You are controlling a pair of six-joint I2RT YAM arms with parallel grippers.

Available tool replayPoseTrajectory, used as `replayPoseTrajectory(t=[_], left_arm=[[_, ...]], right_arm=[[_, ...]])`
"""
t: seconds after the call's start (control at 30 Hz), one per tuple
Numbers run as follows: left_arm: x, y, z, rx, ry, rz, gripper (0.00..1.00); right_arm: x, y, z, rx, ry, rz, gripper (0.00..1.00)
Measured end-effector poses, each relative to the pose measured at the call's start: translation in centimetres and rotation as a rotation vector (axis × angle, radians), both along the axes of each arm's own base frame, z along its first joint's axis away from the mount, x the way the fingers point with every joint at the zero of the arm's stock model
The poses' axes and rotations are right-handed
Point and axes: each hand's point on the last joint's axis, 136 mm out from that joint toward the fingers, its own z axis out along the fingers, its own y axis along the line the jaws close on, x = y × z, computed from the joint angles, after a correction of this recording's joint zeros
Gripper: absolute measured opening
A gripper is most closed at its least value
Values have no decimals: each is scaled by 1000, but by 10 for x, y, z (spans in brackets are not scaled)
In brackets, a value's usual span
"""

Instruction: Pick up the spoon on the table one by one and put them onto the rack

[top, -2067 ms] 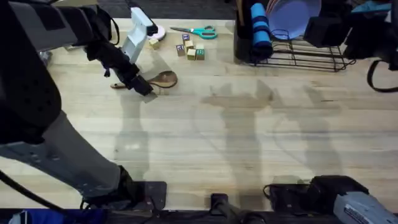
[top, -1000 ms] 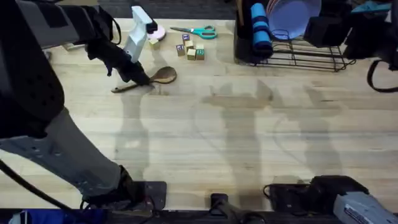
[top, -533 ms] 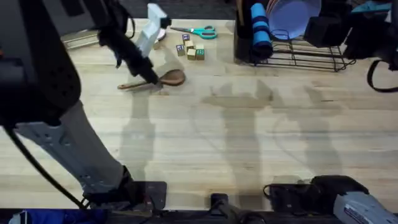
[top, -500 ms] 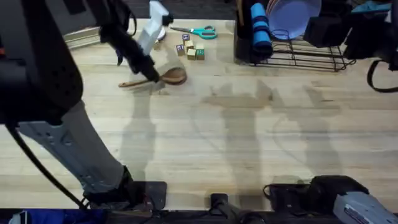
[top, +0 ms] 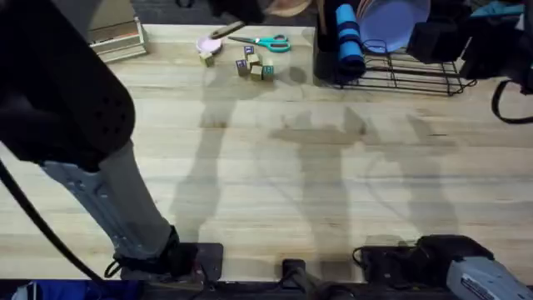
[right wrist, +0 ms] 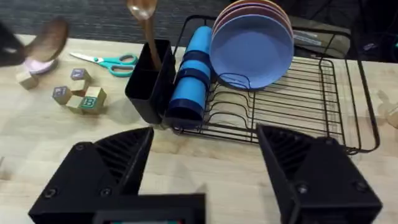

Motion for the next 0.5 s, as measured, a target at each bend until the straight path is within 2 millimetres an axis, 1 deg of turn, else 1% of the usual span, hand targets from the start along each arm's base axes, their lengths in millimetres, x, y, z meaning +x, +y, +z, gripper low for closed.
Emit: replayPoseTrajectory(t=[0.27, 0.3, 0.4, 0.47, 0.5], left_arm=[[6, -81, 37, -151, -101, -65, 43], [6, -108, 55, -211, -143, -83, 43], [6, -130, 74, -277, -184, -95, 43], [7, -142, 87, -324, -209, -97, 43], [7, -154, 105, -390, -222, -88, 43]], right_arm=[[0, 0, 0, 0, 0, 0, 996], [0, 0, 0, 0, -1, 0, 997], [0, 0, 0, 0, -1, 0, 996], [0, 0, 0, 0, -1, 0, 996], [0, 0, 0, 0, -1, 0, 996]])
